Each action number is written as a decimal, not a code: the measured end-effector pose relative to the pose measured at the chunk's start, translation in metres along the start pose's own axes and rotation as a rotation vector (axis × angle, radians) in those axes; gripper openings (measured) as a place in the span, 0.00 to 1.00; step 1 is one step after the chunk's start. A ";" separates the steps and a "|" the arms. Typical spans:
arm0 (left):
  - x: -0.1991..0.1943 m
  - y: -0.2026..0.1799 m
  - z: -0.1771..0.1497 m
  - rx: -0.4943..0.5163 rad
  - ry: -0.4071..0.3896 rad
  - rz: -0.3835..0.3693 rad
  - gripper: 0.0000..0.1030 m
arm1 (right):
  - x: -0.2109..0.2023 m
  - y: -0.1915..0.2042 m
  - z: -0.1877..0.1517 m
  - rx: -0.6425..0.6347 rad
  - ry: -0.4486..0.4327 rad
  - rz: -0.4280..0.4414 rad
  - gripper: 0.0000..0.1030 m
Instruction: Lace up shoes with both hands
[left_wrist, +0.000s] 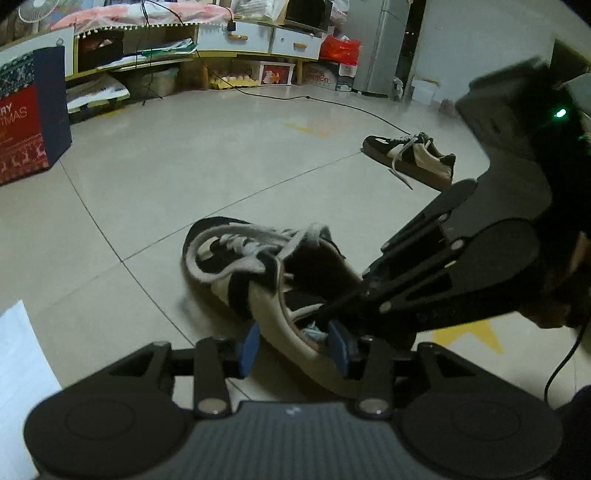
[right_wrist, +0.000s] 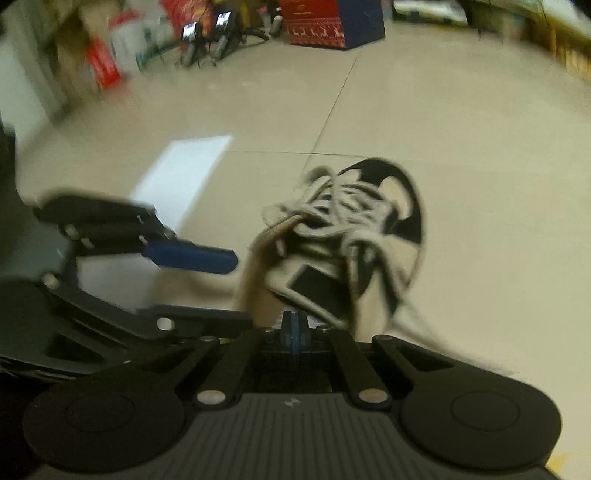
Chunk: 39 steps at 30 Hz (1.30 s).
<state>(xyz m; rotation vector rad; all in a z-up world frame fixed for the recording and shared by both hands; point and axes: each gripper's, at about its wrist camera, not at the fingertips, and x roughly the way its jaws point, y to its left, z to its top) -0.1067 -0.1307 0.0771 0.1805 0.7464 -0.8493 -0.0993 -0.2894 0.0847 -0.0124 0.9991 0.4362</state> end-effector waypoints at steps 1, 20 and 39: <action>0.001 0.000 0.000 -0.003 -0.003 0.005 0.41 | -0.001 0.002 0.003 -0.002 -0.002 0.015 0.06; 0.021 0.003 0.026 0.116 0.092 0.014 0.37 | 0.042 0.009 0.087 -0.303 0.297 0.124 0.18; 0.027 0.005 0.029 -0.065 0.146 0.049 0.20 | 0.001 -0.010 0.025 -0.001 0.222 0.128 0.01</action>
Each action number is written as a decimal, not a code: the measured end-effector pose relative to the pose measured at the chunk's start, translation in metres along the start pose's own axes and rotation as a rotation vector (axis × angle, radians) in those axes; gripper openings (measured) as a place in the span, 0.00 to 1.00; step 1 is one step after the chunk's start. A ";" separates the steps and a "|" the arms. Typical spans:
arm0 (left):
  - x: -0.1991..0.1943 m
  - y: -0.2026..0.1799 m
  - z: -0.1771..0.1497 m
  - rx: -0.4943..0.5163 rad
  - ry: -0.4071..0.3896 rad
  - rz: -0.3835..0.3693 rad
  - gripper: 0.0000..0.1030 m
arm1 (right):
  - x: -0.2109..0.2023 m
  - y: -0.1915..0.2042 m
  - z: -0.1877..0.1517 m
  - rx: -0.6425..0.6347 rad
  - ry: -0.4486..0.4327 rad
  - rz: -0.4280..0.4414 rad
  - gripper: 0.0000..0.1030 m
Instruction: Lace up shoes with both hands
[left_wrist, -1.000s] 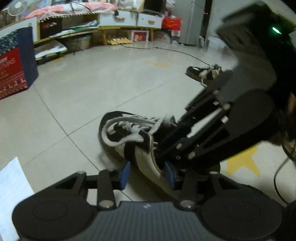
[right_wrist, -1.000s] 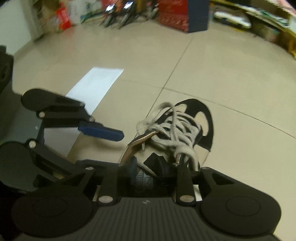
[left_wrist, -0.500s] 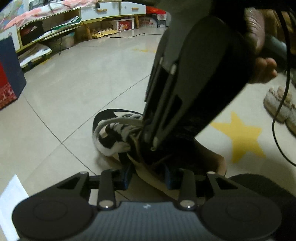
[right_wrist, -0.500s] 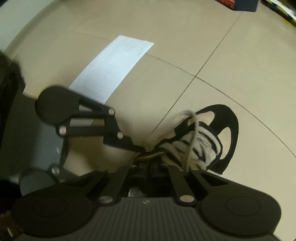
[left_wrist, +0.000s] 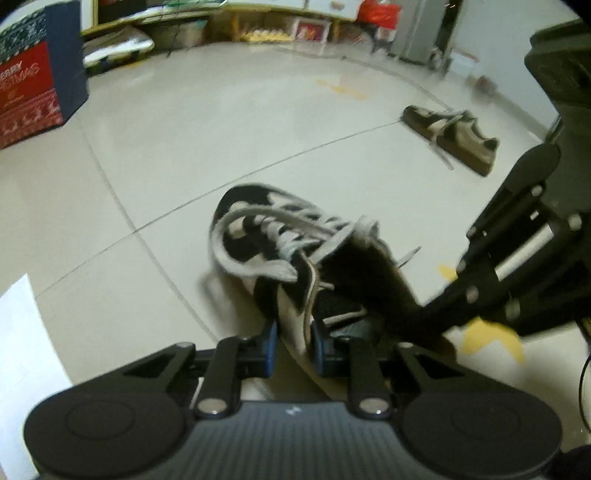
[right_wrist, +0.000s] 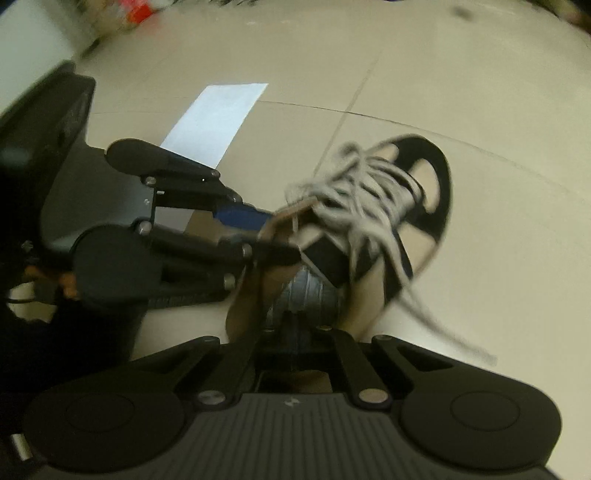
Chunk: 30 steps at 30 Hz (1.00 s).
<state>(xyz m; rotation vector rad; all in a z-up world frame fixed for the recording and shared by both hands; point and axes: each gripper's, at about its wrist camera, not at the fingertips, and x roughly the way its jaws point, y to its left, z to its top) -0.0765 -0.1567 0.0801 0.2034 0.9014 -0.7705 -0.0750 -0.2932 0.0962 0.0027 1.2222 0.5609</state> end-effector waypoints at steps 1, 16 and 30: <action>-0.001 -0.002 -0.001 0.021 -0.007 0.000 0.20 | -0.004 -0.001 -0.001 0.010 -0.016 0.009 0.01; 0.002 -0.004 0.001 0.180 0.007 0.009 0.22 | 0.019 0.008 0.062 -0.191 0.057 0.043 0.25; 0.001 -0.001 0.000 0.200 -0.011 -0.035 0.23 | 0.021 0.004 0.066 -0.331 0.130 0.006 0.24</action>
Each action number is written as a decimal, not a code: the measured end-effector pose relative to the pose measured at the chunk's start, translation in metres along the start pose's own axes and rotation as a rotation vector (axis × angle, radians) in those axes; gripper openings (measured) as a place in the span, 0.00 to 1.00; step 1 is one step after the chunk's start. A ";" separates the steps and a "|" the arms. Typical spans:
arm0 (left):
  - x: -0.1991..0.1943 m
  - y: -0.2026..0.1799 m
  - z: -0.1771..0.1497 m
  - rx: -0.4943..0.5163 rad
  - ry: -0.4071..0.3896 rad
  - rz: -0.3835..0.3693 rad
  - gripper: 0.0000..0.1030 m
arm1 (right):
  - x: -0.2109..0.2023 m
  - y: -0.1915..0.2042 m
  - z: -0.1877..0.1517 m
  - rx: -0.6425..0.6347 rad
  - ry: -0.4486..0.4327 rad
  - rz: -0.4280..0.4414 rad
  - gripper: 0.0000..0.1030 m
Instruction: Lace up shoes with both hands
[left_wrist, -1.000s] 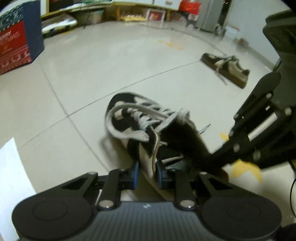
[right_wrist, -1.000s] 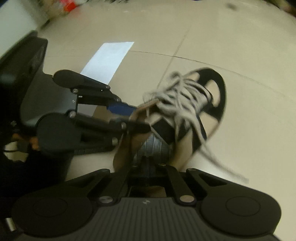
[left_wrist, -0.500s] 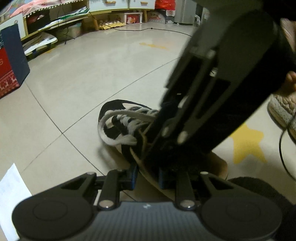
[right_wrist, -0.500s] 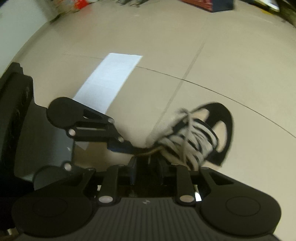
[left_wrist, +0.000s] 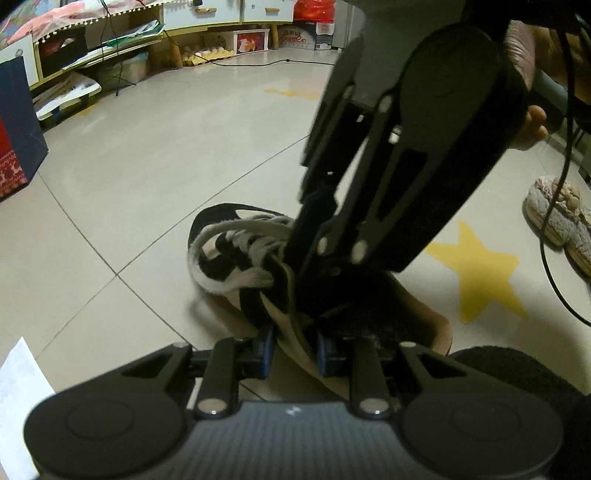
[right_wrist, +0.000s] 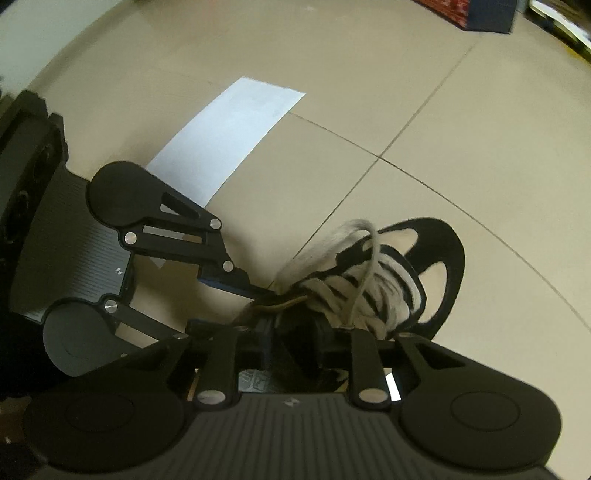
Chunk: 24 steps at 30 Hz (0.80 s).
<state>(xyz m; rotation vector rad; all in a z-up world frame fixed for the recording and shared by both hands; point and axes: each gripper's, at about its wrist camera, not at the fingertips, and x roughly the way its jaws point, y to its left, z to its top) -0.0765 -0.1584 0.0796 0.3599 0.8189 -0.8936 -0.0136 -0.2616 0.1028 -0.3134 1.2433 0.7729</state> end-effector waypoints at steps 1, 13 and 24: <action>0.000 0.001 -0.001 -0.002 0.000 -0.001 0.23 | 0.005 0.001 0.004 -0.011 0.013 -0.007 0.24; 0.001 0.001 -0.002 -0.089 0.009 0.044 0.15 | 0.017 0.018 -0.013 0.072 -0.062 -0.102 0.03; 0.004 0.003 -0.002 -0.166 0.039 0.078 0.14 | -0.038 0.017 -0.102 0.365 -0.167 -0.070 0.03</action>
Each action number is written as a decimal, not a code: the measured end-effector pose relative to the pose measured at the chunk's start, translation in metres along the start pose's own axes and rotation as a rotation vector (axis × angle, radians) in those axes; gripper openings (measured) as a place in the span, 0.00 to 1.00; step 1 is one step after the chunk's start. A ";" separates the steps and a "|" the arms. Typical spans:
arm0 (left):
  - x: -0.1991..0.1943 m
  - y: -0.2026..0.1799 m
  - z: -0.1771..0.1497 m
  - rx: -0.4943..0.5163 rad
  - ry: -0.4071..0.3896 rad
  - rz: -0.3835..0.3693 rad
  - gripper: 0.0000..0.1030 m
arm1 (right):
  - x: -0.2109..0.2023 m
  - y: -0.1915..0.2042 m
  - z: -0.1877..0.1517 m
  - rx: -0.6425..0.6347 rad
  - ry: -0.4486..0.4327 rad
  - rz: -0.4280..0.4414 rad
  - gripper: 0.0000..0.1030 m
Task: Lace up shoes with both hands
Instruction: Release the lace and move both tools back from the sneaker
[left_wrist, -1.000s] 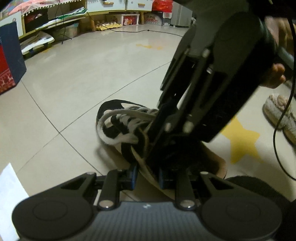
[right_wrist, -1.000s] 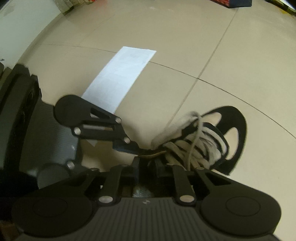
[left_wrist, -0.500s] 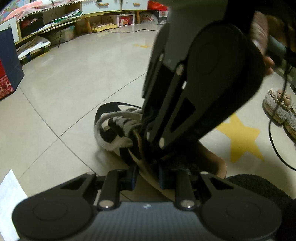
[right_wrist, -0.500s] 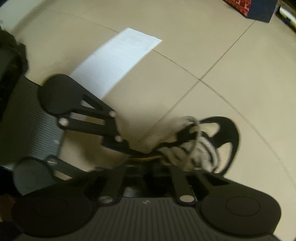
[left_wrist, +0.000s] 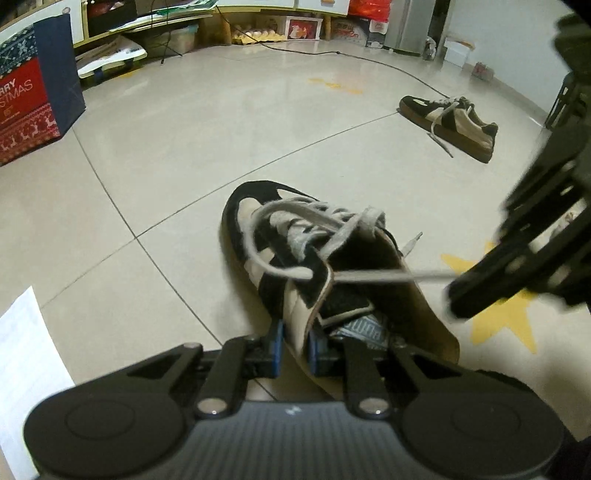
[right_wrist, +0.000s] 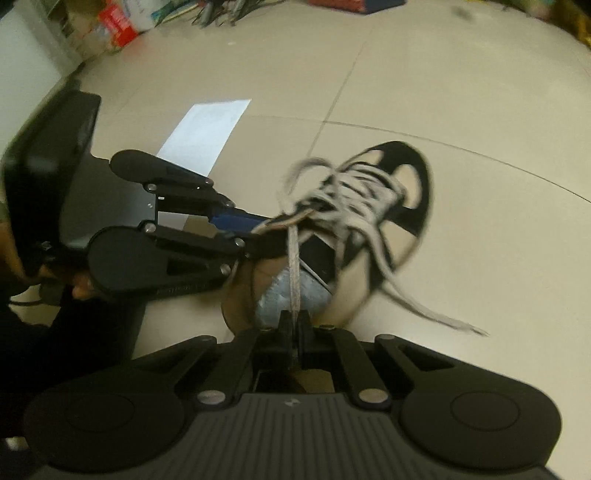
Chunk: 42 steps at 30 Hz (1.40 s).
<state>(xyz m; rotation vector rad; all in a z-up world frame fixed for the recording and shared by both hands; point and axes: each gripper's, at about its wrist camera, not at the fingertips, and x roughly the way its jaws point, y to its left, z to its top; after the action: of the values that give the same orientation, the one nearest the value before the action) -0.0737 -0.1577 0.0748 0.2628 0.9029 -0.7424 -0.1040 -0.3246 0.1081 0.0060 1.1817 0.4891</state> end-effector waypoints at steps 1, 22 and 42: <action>0.000 0.000 0.000 -0.007 0.001 0.001 0.14 | -0.010 -0.004 -0.003 0.020 -0.013 -0.013 0.03; -0.012 0.006 0.002 -0.022 -0.027 -0.030 0.25 | -0.028 0.011 -0.032 -0.045 -0.203 -0.235 0.33; -0.009 0.016 0.017 -0.007 -0.054 -0.028 0.47 | 0.026 0.051 -0.005 -0.295 -0.226 -0.240 0.02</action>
<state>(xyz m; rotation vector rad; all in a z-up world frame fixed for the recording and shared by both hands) -0.0560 -0.1502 0.0906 0.2232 0.8591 -0.7682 -0.1192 -0.2701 0.0961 -0.3230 0.8678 0.4335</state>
